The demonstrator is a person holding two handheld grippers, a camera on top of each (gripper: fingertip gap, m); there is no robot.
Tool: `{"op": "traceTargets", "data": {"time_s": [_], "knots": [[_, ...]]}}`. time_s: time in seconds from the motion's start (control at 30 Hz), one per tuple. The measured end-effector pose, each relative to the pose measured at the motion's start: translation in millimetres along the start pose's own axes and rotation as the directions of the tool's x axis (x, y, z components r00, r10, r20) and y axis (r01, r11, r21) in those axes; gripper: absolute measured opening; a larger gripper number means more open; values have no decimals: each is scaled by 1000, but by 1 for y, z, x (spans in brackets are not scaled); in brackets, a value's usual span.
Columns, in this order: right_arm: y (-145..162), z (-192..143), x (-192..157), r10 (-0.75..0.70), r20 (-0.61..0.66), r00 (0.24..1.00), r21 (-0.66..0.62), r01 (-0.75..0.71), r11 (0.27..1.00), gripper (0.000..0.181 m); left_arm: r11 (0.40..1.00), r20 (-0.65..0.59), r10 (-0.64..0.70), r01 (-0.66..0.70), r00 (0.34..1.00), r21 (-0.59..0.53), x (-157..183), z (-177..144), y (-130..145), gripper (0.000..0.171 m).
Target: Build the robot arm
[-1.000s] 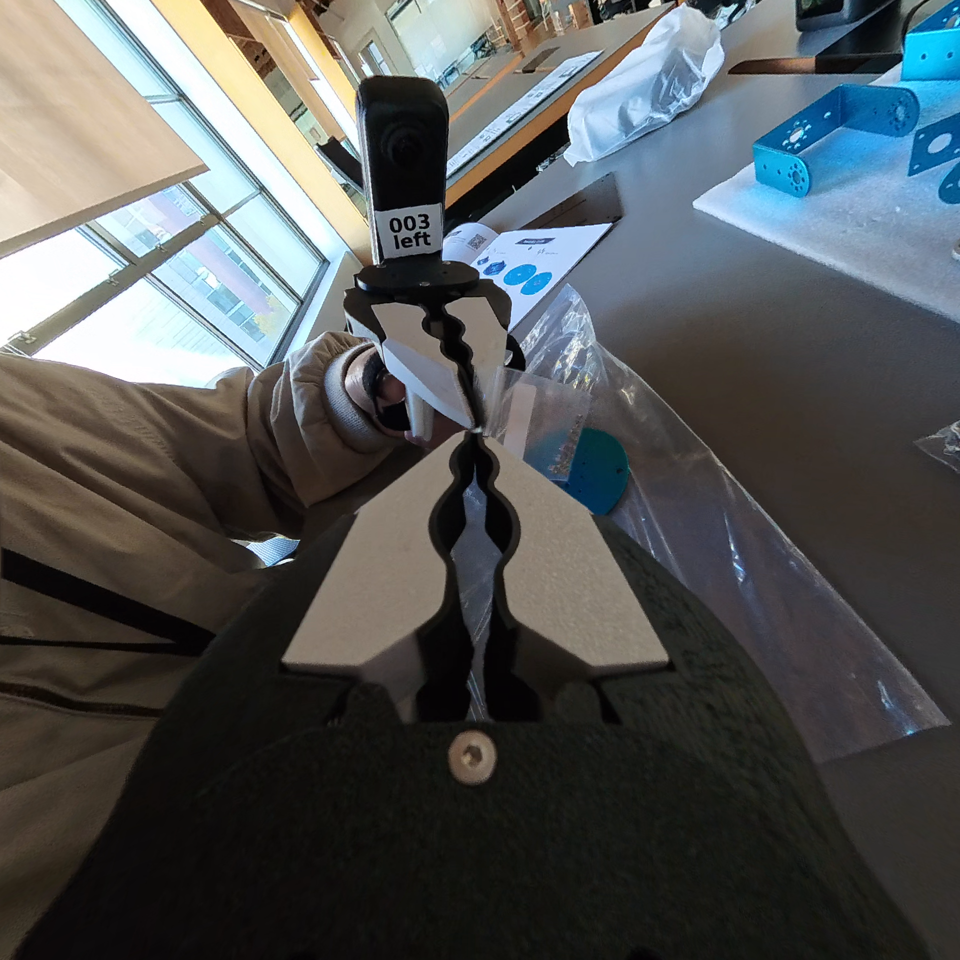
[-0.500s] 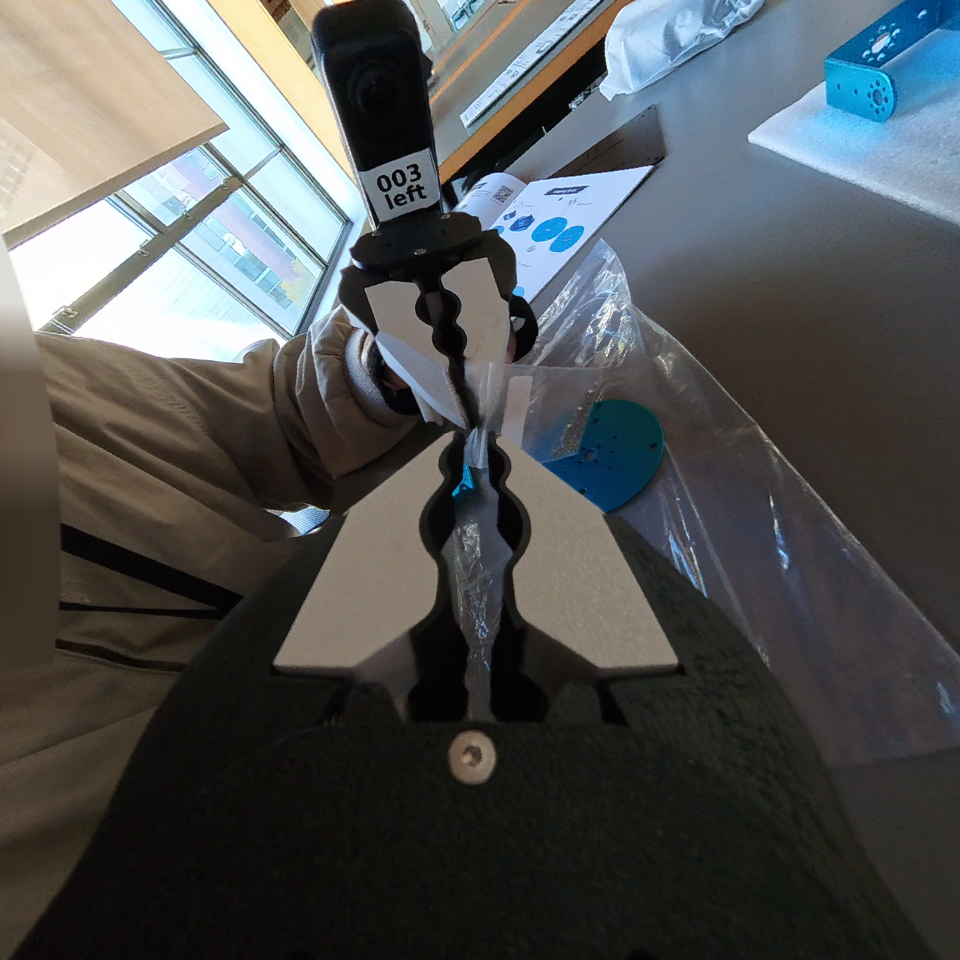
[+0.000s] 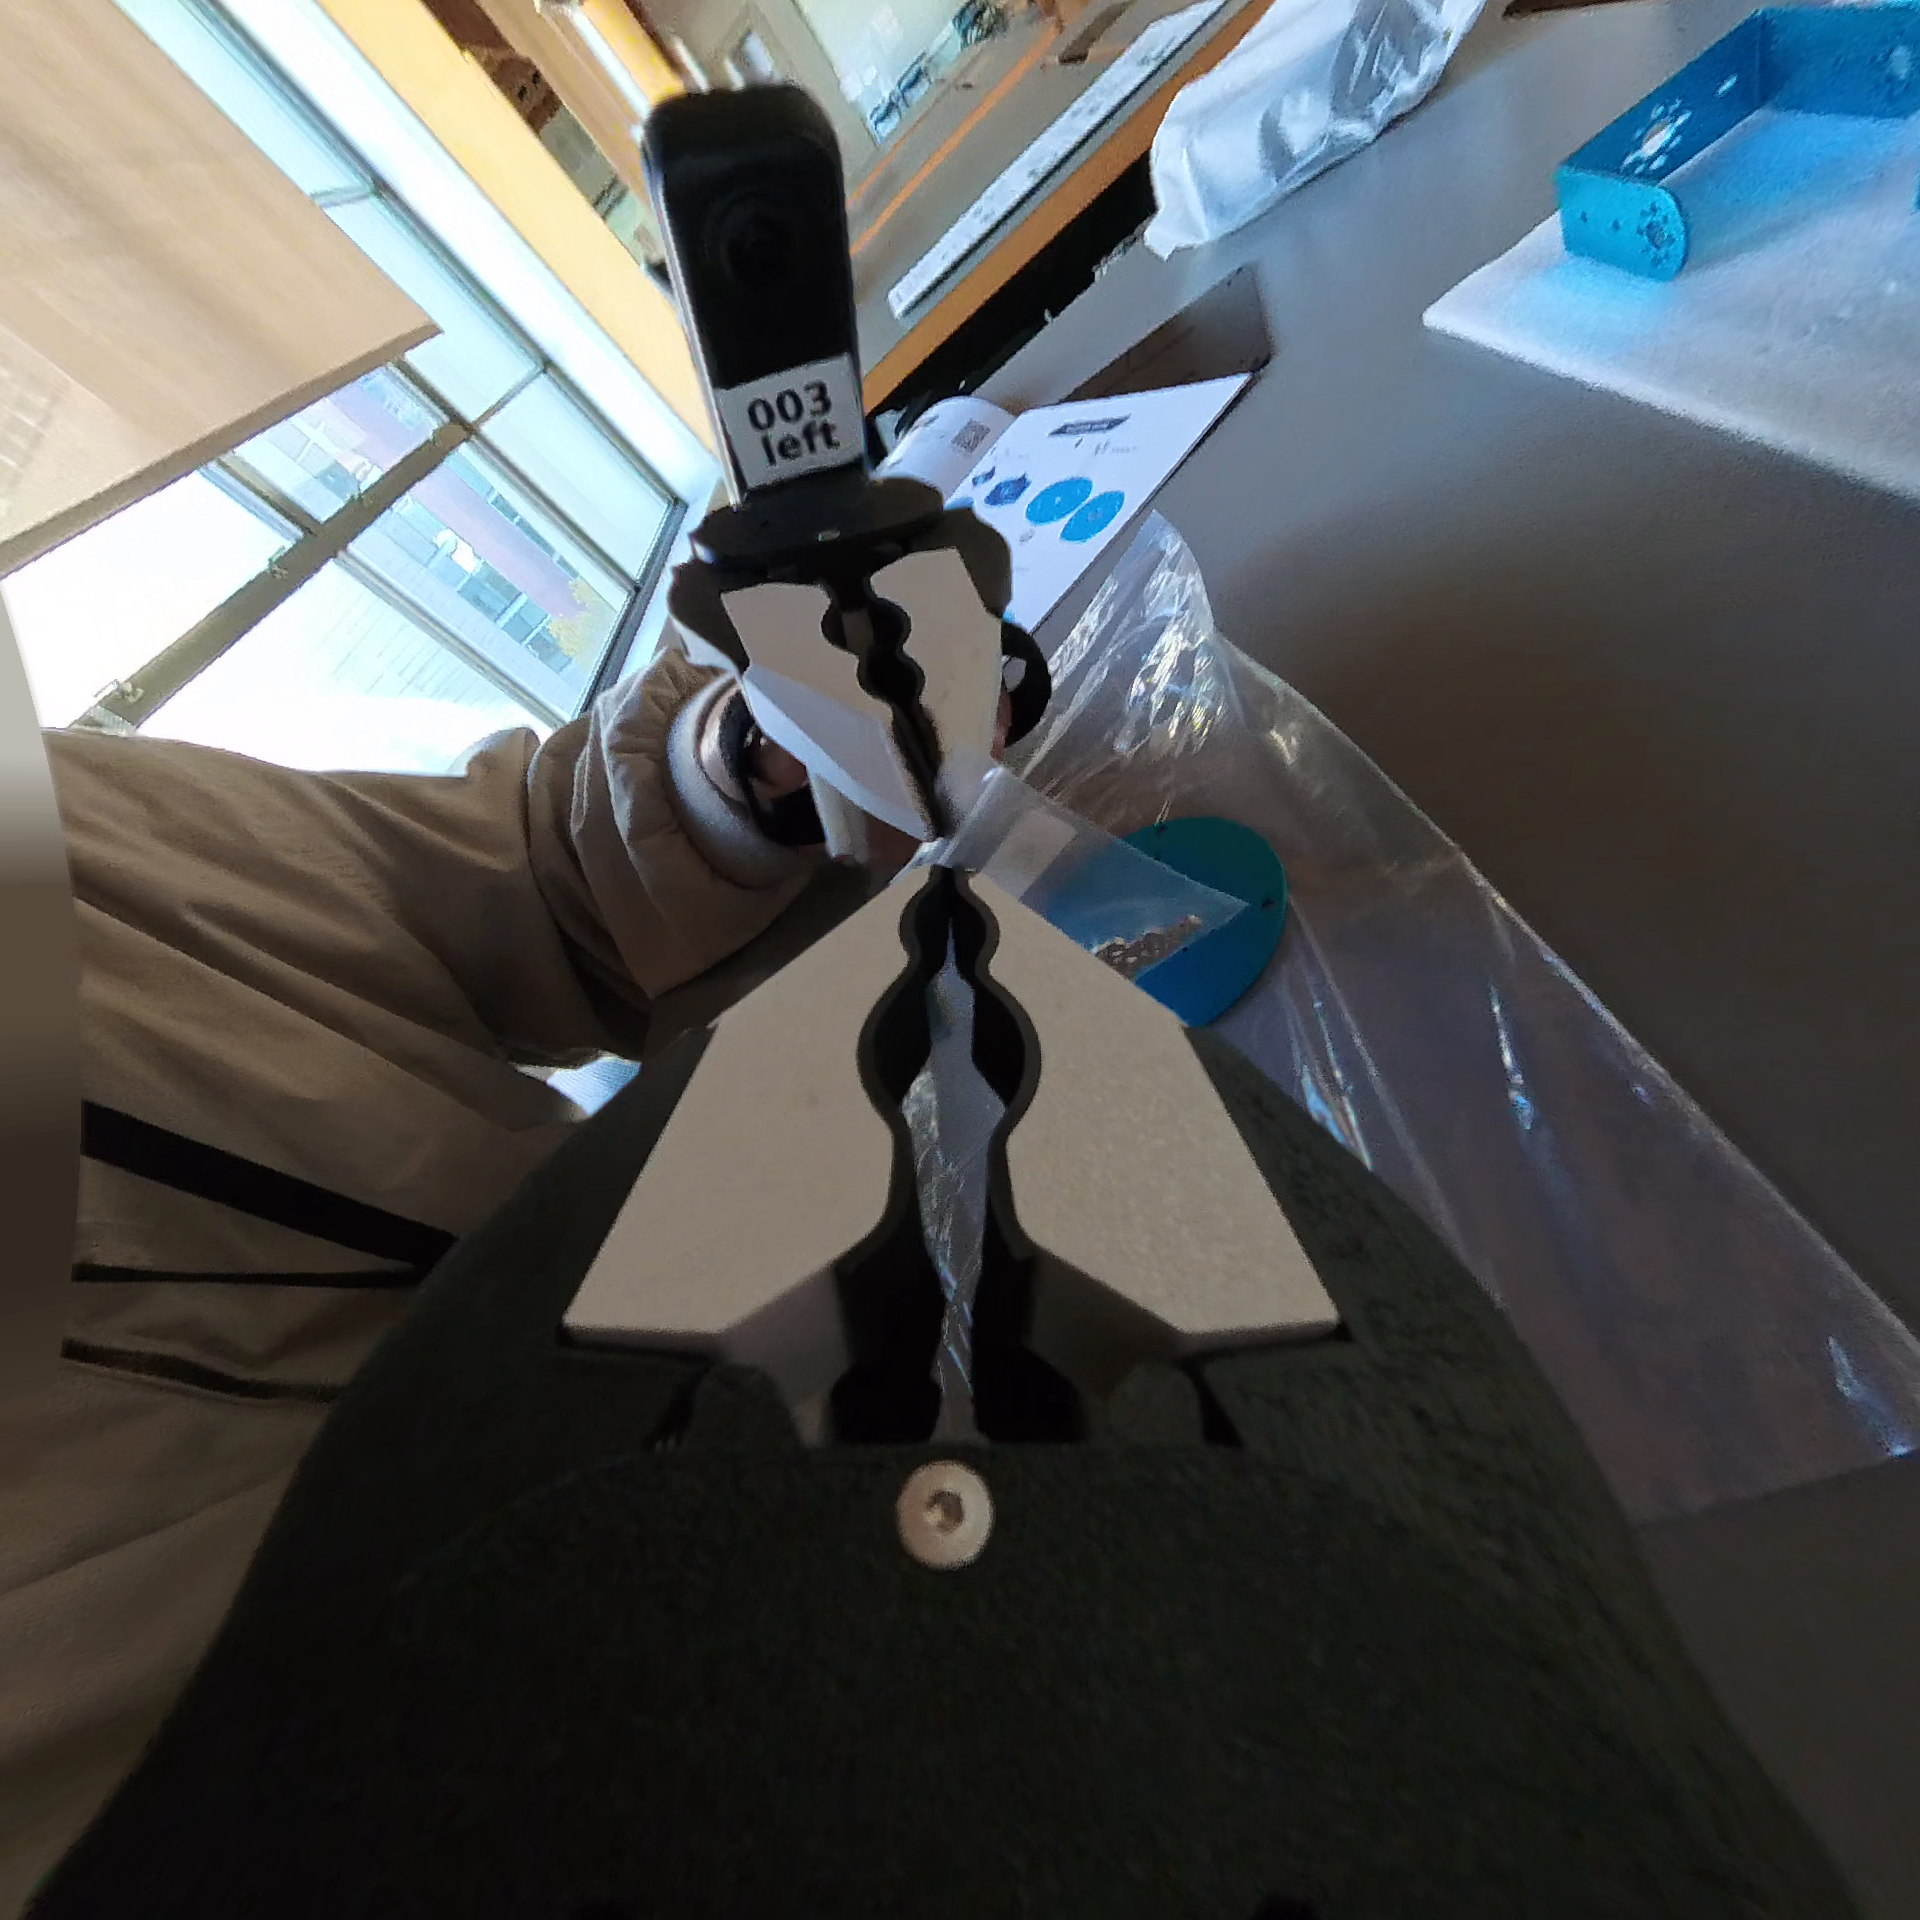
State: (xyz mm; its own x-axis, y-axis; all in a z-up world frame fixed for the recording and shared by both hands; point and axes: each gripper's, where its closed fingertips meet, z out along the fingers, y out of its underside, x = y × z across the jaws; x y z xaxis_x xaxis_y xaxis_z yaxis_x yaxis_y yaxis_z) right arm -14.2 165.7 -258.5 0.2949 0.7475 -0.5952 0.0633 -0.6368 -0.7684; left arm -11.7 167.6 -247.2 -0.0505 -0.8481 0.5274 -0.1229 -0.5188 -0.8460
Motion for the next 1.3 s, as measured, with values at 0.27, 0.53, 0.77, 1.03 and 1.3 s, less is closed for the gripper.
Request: {"op": "traceTargets", "data": {"time_s": [0.27, 0.53, 0.77, 1.03, 1.3], "knots": [[-4, -1, -15, -229, 42, 973, 35, 227, 973, 25, 983, -316, -179, 181, 932, -21, 36, -7, -4, 0], [-3, -10, -21, -285, 57, 957, 10, 285, 959, 0, 982, -294, -190, 184, 937, -48, 32, -7, -1, 0], [1, -10, -18, -251, 57, 966, -21, 253, 967, 0, 989, -259, -145, 137, 955, -49, 28, -8, 0, 0], [1, -12, -16, -221, 51, 974, -30, 223, 974, 0, 995, -207, -97, 91, 974, -37, 22, -7, -1, 0], [0, -12, -19, -202, 75, 977, -20, 204, 979, 0, 997, -210, -77, 72, 975, -28, 24, -8, -2, 0]]}}
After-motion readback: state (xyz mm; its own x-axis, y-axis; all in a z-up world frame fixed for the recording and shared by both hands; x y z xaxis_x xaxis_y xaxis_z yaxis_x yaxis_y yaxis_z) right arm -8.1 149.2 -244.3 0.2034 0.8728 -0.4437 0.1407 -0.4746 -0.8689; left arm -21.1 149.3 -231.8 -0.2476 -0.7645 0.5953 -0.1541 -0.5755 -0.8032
